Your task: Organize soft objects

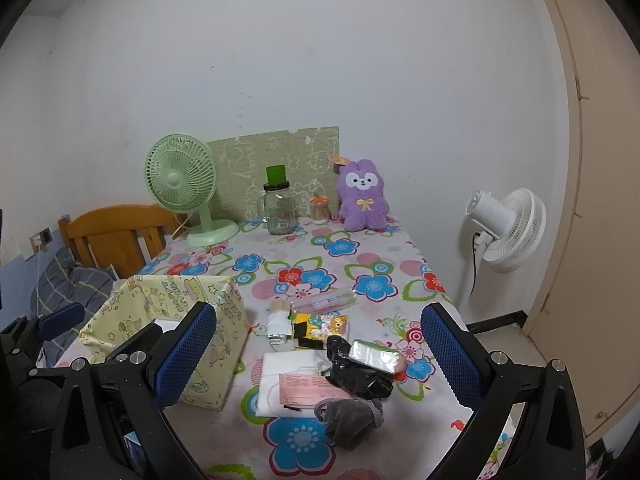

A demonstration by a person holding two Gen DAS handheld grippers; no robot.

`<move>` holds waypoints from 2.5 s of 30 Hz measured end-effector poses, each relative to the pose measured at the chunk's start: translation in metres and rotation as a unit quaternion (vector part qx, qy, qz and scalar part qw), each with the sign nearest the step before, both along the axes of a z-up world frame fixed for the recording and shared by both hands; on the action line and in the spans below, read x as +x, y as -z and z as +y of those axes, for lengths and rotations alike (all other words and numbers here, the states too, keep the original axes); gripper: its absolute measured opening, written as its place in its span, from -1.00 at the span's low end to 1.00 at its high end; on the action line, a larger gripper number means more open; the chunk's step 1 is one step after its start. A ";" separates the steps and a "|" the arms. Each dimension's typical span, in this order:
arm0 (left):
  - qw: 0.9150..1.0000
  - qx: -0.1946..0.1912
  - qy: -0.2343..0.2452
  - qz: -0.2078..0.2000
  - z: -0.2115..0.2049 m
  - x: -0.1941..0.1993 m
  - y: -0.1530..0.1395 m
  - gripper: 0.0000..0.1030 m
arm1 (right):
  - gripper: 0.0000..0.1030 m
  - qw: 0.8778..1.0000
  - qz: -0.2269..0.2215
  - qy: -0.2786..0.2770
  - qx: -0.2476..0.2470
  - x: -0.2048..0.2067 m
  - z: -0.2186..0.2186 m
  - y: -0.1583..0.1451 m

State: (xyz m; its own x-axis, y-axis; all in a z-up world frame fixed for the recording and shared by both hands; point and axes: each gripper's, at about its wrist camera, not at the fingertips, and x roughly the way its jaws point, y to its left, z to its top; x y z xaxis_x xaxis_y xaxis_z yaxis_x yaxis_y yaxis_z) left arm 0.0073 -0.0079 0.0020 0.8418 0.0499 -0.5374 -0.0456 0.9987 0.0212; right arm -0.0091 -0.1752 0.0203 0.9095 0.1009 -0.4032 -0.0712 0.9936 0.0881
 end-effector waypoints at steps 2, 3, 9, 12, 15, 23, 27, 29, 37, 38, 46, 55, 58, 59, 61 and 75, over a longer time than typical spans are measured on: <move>1.000 0.000 0.001 -0.002 0.001 0.000 0.000 0.90 | 1.00 1.000 0.001 -0.001 0.000 0.001 0.001 0.000; 1.000 0.002 0.000 -0.003 0.001 -0.001 0.000 0.89 | 1.00 1.000 0.002 -0.002 0.001 0.001 0.001 0.000; 1.000 0.006 0.003 -0.014 0.000 -0.002 -0.002 0.88 | 1.00 1.000 0.004 -0.003 0.004 0.001 0.001 0.000; 1.000 0.006 0.003 -0.014 0.000 -0.002 -0.001 0.88 | 1.00 1.000 0.005 -0.003 0.004 0.002 0.001 -0.001; 1.000 0.005 0.003 -0.014 -0.001 -0.002 -0.001 0.88 | 1.00 1.000 0.008 -0.002 0.005 0.002 0.001 -0.001; 1.000 0.005 0.005 -0.014 -0.002 -0.001 -0.001 0.88 | 1.00 1.000 0.007 -0.001 0.004 0.002 0.001 0.000; 1.000 0.002 0.006 -0.012 -0.001 -0.001 -0.001 0.88 | 1.00 1.000 0.004 0.000 0.002 0.002 0.001 0.000; 1.000 0.001 0.005 -0.014 -0.002 0.000 -0.001 0.88 | 1.00 1.000 0.002 0.000 0.003 0.002 0.000 -0.001; 1.000 0.002 0.009 -0.018 -0.007 -0.002 0.000 0.88 | 1.00 1.000 0.001 0.001 0.000 0.002 0.000 -0.001; 1.000 0.001 0.011 -0.018 -0.008 -0.001 0.000 0.88 | 1.00 1.000 0.001 0.001 -0.001 0.002 0.000 -0.001; 1.000 -0.010 0.028 -0.005 -0.021 0.002 0.007 0.79 | 0.98 1.000 0.000 0.000 -0.006 0.005 -0.010 0.002; 0.998 -0.004 0.055 0.000 -0.049 0.004 0.021 0.79 | 0.93 1.000 0.017 0.002 -0.004 0.010 -0.026 0.016; 0.998 -0.008 0.067 0.010 -0.059 0.006 0.030 0.79 | 0.93 1.000 0.026 0.003 -0.007 0.013 -0.032 0.024; 0.997 -0.007 0.072 0.015 -0.064 0.008 0.033 0.79 | 0.93 1.000 0.028 0.003 -0.009 0.014 -0.033 0.027; 0.997 -0.004 0.080 0.022 -0.069 0.010 0.037 0.78 | 0.91 0.999 0.035 0.001 -0.012 0.017 -0.036 0.033; 0.994 0.000 0.081 0.074 -0.095 0.029 0.073 0.77 | 0.82 0.996 0.087 -0.012 -0.001 0.042 -0.047 0.069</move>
State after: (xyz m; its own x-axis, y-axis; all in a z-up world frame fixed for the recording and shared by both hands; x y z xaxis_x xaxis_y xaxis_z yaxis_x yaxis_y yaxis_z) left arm 0.0362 -0.1028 -0.0709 0.7499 -0.0796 -0.6567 0.1189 0.9928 0.0154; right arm 0.0330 -0.2219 -0.0489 0.8232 0.1211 -0.5547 -0.0788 0.9919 0.0997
